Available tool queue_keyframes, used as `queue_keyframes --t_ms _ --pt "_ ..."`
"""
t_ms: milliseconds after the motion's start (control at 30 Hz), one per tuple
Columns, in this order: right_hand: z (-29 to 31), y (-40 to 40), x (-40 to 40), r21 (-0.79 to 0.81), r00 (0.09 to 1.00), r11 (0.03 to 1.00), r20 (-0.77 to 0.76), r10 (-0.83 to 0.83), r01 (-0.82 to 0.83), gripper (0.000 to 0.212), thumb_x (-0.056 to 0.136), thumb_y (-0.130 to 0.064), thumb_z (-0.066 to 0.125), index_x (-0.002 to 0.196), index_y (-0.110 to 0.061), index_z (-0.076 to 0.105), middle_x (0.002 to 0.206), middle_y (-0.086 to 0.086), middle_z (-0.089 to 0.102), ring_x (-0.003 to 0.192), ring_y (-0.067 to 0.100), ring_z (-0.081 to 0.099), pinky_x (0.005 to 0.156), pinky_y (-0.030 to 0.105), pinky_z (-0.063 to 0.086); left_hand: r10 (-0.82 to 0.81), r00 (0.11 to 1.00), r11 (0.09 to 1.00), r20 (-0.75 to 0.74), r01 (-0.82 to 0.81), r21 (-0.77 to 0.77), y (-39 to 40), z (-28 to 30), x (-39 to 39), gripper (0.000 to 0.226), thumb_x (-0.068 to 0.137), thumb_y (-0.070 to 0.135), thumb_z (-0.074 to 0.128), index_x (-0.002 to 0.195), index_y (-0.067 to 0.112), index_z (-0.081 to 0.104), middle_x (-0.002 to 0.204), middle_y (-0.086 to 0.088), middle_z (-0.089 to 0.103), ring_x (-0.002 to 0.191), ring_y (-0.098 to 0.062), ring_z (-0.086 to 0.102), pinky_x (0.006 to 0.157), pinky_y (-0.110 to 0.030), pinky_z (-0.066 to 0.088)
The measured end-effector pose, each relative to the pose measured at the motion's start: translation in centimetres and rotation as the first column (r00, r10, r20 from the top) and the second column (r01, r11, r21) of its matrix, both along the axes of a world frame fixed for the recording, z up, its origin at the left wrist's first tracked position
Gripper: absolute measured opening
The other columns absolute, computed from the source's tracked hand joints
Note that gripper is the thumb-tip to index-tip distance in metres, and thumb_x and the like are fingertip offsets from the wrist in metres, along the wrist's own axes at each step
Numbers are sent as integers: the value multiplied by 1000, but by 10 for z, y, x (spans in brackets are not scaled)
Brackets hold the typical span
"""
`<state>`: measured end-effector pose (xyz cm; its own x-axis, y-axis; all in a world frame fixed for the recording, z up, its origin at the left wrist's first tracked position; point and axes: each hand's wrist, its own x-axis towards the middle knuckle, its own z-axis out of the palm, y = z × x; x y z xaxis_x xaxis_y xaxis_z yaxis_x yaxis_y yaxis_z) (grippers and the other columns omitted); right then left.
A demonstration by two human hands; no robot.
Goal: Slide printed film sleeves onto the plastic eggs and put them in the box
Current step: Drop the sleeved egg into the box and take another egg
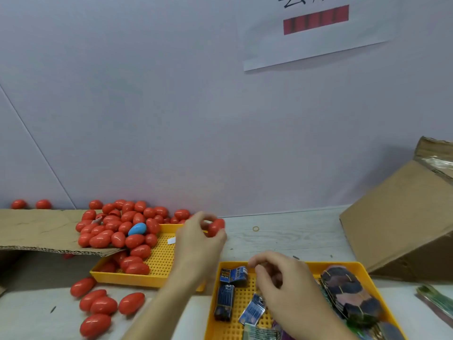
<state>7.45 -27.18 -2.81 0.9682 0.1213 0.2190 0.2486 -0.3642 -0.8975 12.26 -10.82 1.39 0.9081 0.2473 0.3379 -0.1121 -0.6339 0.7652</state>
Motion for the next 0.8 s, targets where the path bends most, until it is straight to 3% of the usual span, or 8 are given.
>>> queue_keyframes --t_ms 100,200,300,400,533,700,800 --pt "3 -1 -1 149 996 986 -54 -66 74 20 98 -20 55 94 -35 67 77 1 69 68 15 67 67 32 58 -126 992 928 27 128 -351 -36 -7 -30 17 85 12 73 89 26 65 85 4 71 74 -11 70 65 -32 60" --pt "6 1 0 274 993 959 -110 -42 71 17 100 -22 54 102 -32 66 88 -6 75 80 7 71 72 26 59 -131 986 881 98 161 -445 -57 -20 -49 19 86 14 73 92 30 65 83 1 73 74 -10 70 60 -24 55" --pt "8 3 2 387 987 921 -159 10 53 23 102 -18 49 104 -30 68 94 -8 76 87 8 73 68 19 56 -136 982 875 132 182 -449 -62 -28 -51 24 86 12 74 98 33 69 87 0 73 79 -11 71 66 -28 59" --pt "8 2 5 455 980 889 -197 40 55 32 103 -20 46 96 -36 72 94 -5 77 86 13 74 64 21 56 -218 968 841 128 253 -479 -53 -30 -44 27 83 15 78 101 34 72 91 -2 73 84 -15 72 69 -32 62" --pt "8 3 8 517 979 856 -176 107 -1 42 104 -22 40 96 -43 76 96 1 76 80 20 73 59 23 52 -258 950 847 175 310 -432 -43 -32 -36 29 79 15 82 97 33 71 90 2 74 87 -14 71 66 -24 58" --pt "2 4 10 478 986 874 -85 142 -84 32 101 -14 46 106 -29 75 101 3 76 92 18 74 68 26 54 -256 942 881 217 320 -350 -43 -39 -32 32 79 7 81 93 33 68 86 2 71 86 -11 70 59 -22 58" --pt "0 4 9 451 992 889 -51 117 -81 33 100 -13 48 104 -30 76 100 -1 77 93 16 73 72 29 55 -253 934 907 251 319 -275 -43 -40 -33 33 79 6 80 91 34 67 82 7 69 84 -9 70 58 -21 58"
